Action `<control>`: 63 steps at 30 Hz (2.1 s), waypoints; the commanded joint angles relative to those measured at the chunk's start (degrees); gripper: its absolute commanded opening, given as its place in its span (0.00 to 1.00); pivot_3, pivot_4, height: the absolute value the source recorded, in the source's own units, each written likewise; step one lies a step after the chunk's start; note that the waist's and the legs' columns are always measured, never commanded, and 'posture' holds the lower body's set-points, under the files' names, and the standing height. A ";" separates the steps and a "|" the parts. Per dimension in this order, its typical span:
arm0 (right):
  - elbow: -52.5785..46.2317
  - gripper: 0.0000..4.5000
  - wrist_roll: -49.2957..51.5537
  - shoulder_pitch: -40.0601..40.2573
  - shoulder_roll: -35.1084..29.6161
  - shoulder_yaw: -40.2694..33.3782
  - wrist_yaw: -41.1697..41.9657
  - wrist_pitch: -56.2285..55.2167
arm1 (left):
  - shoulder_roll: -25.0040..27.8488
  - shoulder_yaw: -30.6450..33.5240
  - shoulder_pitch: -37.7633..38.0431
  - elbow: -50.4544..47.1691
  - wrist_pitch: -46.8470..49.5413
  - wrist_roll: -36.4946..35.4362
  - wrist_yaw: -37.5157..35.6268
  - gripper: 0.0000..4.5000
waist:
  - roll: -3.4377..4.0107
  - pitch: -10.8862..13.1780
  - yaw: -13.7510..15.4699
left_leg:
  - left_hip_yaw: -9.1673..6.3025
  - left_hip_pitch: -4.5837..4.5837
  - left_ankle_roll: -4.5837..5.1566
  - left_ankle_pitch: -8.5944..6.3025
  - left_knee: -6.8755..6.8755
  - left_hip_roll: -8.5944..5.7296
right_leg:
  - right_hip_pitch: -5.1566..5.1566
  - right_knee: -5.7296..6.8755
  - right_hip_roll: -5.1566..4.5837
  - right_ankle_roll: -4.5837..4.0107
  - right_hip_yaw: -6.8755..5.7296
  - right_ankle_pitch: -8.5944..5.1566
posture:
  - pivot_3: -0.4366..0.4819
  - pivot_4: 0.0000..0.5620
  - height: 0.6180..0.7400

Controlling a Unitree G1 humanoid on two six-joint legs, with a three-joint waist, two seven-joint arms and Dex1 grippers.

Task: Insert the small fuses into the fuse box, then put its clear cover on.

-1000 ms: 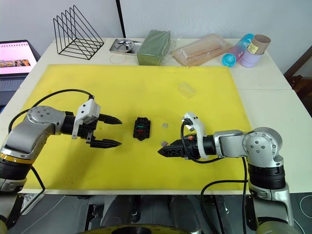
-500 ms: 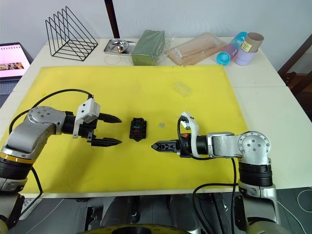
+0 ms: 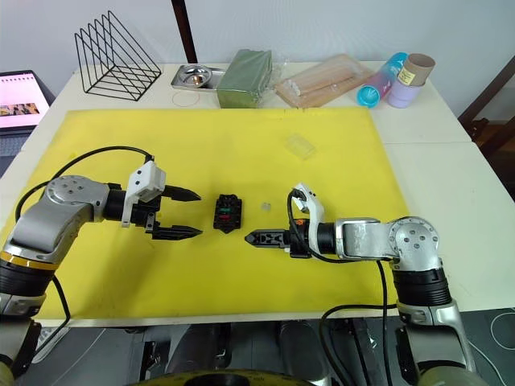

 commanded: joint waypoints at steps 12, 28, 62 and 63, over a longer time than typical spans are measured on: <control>-2.67 0.63 1.31 1.13 -4.89 5.12 1.67 -4.07 | -0.11 1.18 -0.06 -1.58 -0.59 -0.33 0.43 1.00 | 0.00 0.00 0.10 | -0.01 -0.01 0.00 0.00 0.00 0.02 | 0.00 -0.02 -0.04 0.00 0.02 0.00 | 0.48 0.27 1.00; -0.94 0.29 -2.11 0.05 -5.56 5.38 4.69 -4.75 | -0.75 1.36 -0.20 -1.88 -0.29 -0.44 1.50 1.00 | 0.00 0.00 0.11 | -0.02 -0.01 0.00 0.00 0.00 0.03 | -0.01 -0.02 -0.05 0.00 0.03 0.00 | 0.48 0.27 1.00; 4.47 0.01 -28.83 -23.00 -13.47 15.94 38.77 6.72 | -1.42 0.64 -0.21 -1.67 -1.07 0.26 2.35 1.00 | 0.04 0.03 0.10 | -0.02 -0.03 0.01 0.00 -0.01 -0.01 | -0.11 -0.02 -0.05 0.00 0.10 0.00 | 0.48 0.27 1.00; 3.70 0.01 -31.12 -24.47 -14.18 18.52 42.34 6.11 | -1.57 0.60 -0.22 -1.61 -1.15 0.33 2.44 1.00 | 0.04 0.03 0.12 | -0.02 -0.03 0.02 -0.01 -0.02 -0.01 | -0.12 -0.02 -0.05 0.00 0.10 0.00 | 0.48 0.27 1.00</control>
